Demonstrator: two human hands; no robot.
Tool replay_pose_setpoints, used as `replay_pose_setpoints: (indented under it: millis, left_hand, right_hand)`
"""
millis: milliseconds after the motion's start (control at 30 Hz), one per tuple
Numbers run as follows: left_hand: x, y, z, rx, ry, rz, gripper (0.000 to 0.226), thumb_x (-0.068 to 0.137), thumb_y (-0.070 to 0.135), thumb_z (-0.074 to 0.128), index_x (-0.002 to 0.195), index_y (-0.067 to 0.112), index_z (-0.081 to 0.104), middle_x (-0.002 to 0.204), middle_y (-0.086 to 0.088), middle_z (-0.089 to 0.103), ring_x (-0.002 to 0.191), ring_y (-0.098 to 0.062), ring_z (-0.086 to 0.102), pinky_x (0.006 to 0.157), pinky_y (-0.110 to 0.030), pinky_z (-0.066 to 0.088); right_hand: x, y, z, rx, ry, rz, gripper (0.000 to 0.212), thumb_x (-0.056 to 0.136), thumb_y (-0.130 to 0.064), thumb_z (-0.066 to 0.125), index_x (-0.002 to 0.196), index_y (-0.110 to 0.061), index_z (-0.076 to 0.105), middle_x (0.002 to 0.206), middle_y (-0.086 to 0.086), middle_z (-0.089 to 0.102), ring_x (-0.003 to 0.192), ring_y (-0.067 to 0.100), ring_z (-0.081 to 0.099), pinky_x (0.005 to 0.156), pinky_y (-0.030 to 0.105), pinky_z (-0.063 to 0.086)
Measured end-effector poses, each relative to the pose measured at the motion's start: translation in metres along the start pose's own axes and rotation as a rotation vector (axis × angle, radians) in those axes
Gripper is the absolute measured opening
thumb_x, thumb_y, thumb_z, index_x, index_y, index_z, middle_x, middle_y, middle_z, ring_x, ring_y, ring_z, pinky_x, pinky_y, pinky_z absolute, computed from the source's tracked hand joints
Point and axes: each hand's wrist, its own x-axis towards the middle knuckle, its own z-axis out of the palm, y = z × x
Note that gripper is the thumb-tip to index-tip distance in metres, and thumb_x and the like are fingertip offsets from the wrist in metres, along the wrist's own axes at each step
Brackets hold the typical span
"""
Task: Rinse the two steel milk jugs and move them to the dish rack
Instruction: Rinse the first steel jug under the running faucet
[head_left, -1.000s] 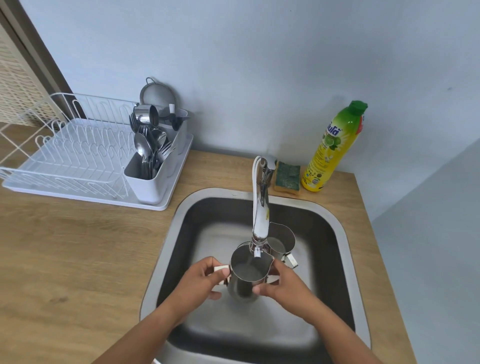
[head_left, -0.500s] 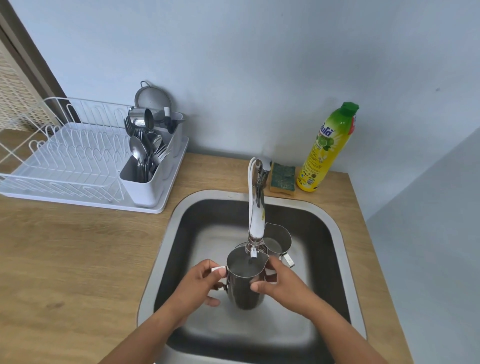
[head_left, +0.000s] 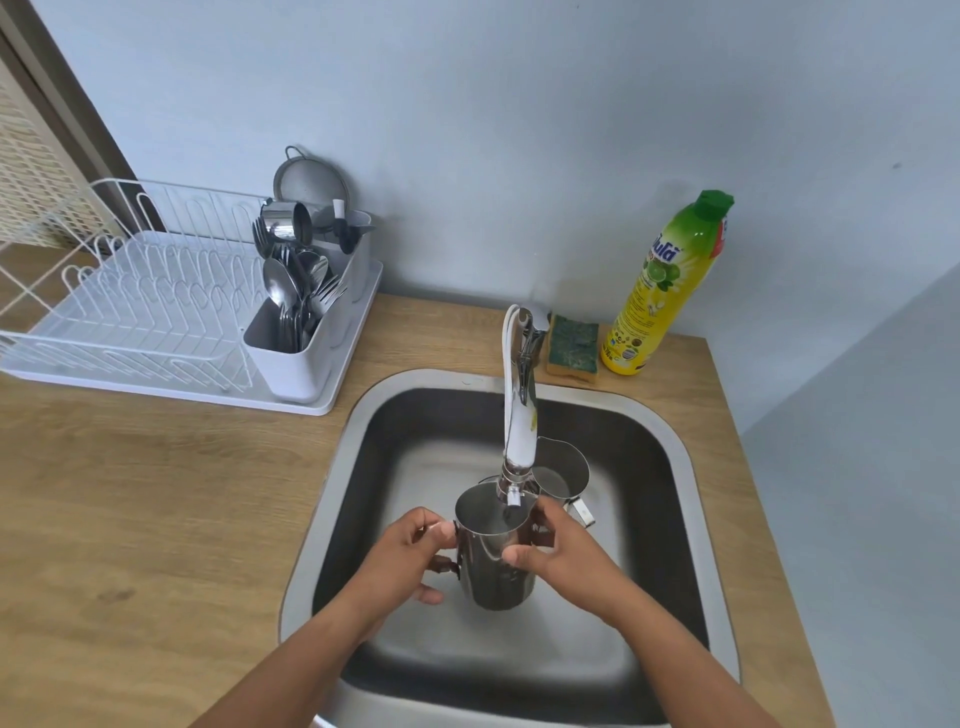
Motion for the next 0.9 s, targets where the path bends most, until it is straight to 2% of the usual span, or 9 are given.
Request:
replay_pose_setpoints:
  millis: [100, 200, 333, 433, 500, 567, 767, 900]
  left_hand:
    - [0.001, 0.000, -0.002, 0.026, -0.021, -0.036, 0.021, 0.099, 0.032, 0.052, 0.099, 0.012, 0.060, 0.104, -0.005, 0.073, 0.091, -0.027, 0.073, 0.064, -0.034, 0.059]
    - [0.001, 0.001, -0.004, 0.053, -0.038, -0.051, 0.024, 0.099, 0.036, 0.052, 0.100, 0.013, 0.060, 0.099, -0.004, 0.076, 0.078, -0.021, 0.073, 0.058, -0.031, 0.057]
    - [0.005, 0.001, -0.005, 0.097, -0.011, -0.064, 0.030, 0.096, 0.043, 0.053, 0.101, 0.014, 0.059, 0.089, -0.005, 0.078, 0.069, -0.021, 0.073, 0.049, -0.026, 0.052]
    - [0.009, 0.000, -0.004, 0.134, 0.000, -0.089, 0.031, 0.096, 0.045, 0.052, 0.104, 0.015, 0.057, 0.083, -0.008, 0.079, 0.065, -0.025, 0.074, 0.043, -0.023, 0.047]
    - [0.013, -0.001, -0.004, 0.143, 0.002, -0.105, 0.031, 0.097, 0.044, 0.052, 0.106, 0.014, 0.057, 0.080, -0.011, 0.078, 0.059, -0.025, 0.072, 0.040, -0.021, 0.042]
    - [0.015, -0.002, -0.005, 0.149, -0.003, -0.119, 0.032, 0.098, 0.043, 0.050, 0.107, 0.013, 0.057, 0.078, -0.013, 0.078, 0.054, -0.023, 0.070, 0.038, -0.020, 0.038]
    - [0.020, -0.011, -0.005, 0.168, -0.055, -0.161, 0.032, 0.102, 0.035, 0.044, 0.106, 0.010, 0.062, 0.070, -0.013, 0.073, 0.045, -0.018, 0.064, 0.036, -0.018, 0.035]
    - [0.024, -0.017, -0.005, 0.178, -0.070, -0.196, 0.034, 0.101, 0.038, 0.045, 0.103, 0.009, 0.065, 0.059, -0.008, 0.068, 0.044, -0.018, 0.060, 0.036, -0.019, 0.035]
  right_hand:
    - [0.002, 0.004, 0.001, 0.001, -0.010, 0.033, 0.050, 0.083, -0.033, 0.075, 0.127, -0.032, 0.051, 0.120, -0.014, 0.063, 0.116, 0.010, 0.059, 0.105, 0.034, 0.046]
    - [0.003, 0.006, 0.000, 0.005, 0.006, 0.031, 0.041, 0.085, -0.034, 0.074, 0.121, -0.028, 0.055, 0.113, -0.015, 0.065, 0.110, 0.005, 0.059, 0.095, 0.025, 0.048]
    - [0.001, 0.005, 0.005, 0.082, 0.012, 0.045, 0.026, 0.087, -0.032, 0.072, 0.107, -0.023, 0.059, 0.112, -0.001, 0.070, 0.095, 0.006, 0.064, 0.063, 0.008, 0.047]
    - [0.000, 0.006, 0.008, 0.101, 0.012, 0.100, 0.036, 0.084, -0.047, 0.070, 0.106, -0.019, 0.062, 0.103, 0.006, 0.073, 0.078, 0.008, 0.063, 0.056, 0.014, 0.045]
    - [0.001, 0.006, 0.011, 0.086, 0.021, 0.132, 0.047, 0.081, -0.056, 0.067, 0.107, -0.017, 0.064, 0.087, 0.003, 0.071, 0.065, 0.009, 0.062, 0.054, 0.021, 0.045]
    - [0.002, 0.006, 0.012, 0.062, 0.023, 0.155, 0.047, 0.086, -0.058, 0.063, 0.104, -0.014, 0.066, 0.079, 0.001, 0.068, 0.055, 0.010, 0.060, 0.053, 0.025, 0.045]
    - [0.002, 0.001, 0.014, -0.019, 0.011, 0.272, 0.072, 0.079, -0.077, 0.049, 0.097, -0.010, 0.069, 0.081, 0.005, 0.073, 0.052, 0.017, 0.068, 0.047, 0.025, 0.052]
    - [0.001, -0.005, 0.013, -0.036, 0.019, 0.306, 0.067, 0.078, -0.080, 0.048, 0.098, -0.018, 0.066, 0.073, 0.005, 0.072, 0.048, 0.018, 0.068, 0.044, 0.025, 0.051]
